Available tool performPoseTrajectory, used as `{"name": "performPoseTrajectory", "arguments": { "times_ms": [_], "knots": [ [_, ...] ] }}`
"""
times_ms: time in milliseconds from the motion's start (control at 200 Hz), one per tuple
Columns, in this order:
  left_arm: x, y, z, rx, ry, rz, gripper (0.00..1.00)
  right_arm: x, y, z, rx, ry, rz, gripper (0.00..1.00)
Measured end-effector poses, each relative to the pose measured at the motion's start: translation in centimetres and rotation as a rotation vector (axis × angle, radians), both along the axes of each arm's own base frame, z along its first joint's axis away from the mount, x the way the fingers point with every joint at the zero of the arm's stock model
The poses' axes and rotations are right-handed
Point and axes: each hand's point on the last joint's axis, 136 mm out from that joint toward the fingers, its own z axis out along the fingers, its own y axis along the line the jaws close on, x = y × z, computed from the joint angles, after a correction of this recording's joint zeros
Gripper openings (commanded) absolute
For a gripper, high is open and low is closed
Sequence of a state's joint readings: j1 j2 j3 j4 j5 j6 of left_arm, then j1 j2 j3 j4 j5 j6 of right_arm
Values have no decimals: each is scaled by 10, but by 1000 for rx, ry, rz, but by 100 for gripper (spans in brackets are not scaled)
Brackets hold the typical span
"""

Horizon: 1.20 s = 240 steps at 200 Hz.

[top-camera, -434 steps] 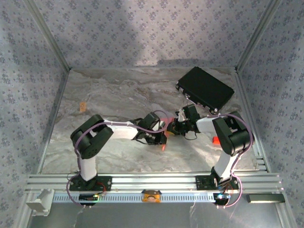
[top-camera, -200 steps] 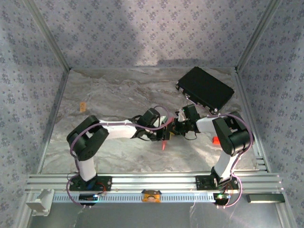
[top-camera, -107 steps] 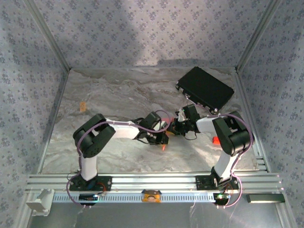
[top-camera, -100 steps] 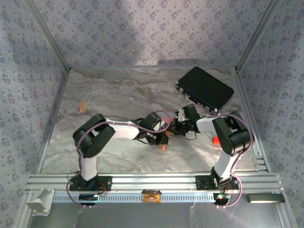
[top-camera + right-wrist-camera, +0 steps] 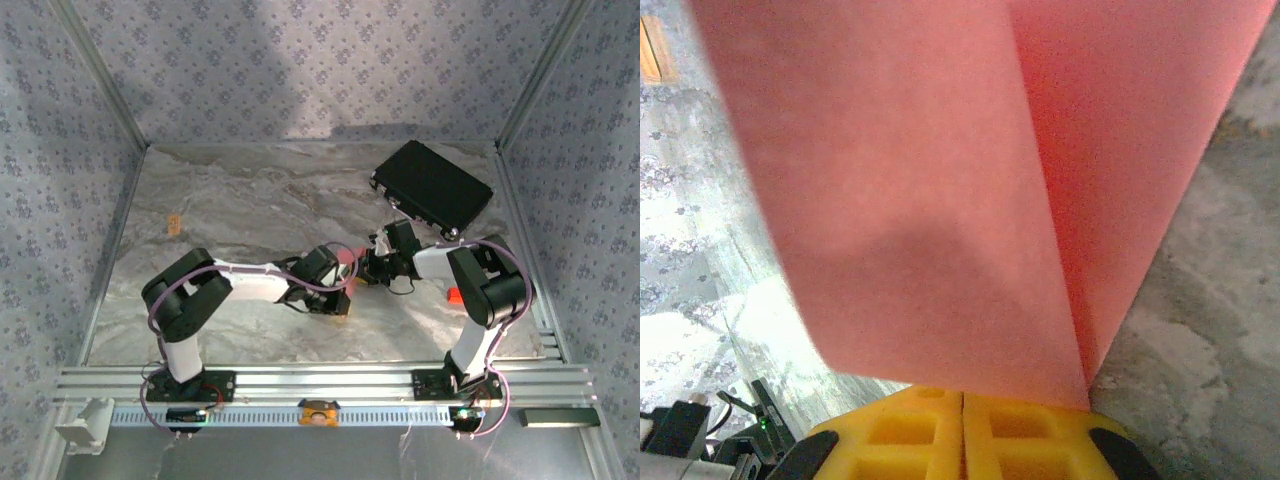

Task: Fold a paper plane with a square sheet of paper (pick it up from the middle)
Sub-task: Fold the wing for the fifth time at the center of the table.

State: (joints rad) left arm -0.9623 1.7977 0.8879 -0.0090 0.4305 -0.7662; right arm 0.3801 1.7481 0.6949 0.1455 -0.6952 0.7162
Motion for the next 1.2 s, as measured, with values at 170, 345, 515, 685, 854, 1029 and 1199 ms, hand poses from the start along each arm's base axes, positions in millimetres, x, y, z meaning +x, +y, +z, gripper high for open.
{"name": "performPoseTrajectory", "arguments": {
  "times_ms": [170,345,515,685,854,1029,1199],
  "knots": [
    [-16,16,-1,39,16,-9,11,0,0,0,-4,2,-1,10],
    [-33,33,1,50,28,-42,10,0,0,0,-4,1,0,10],
    [-18,47,18,-14,17,22,11,0,1,1,-4,2,-3,10],
    [12,37,38,-91,-20,99,12,0,3,2,0,1,-40,10],
    [36,11,44,-166,-8,140,12,-6,6,2,1,19,-74,10],
    [49,-8,36,-183,17,146,12,-9,5,2,9,41,-112,10],
    [55,-10,24,-158,27,163,12,-8,4,3,14,50,-129,10]
  ]
}}
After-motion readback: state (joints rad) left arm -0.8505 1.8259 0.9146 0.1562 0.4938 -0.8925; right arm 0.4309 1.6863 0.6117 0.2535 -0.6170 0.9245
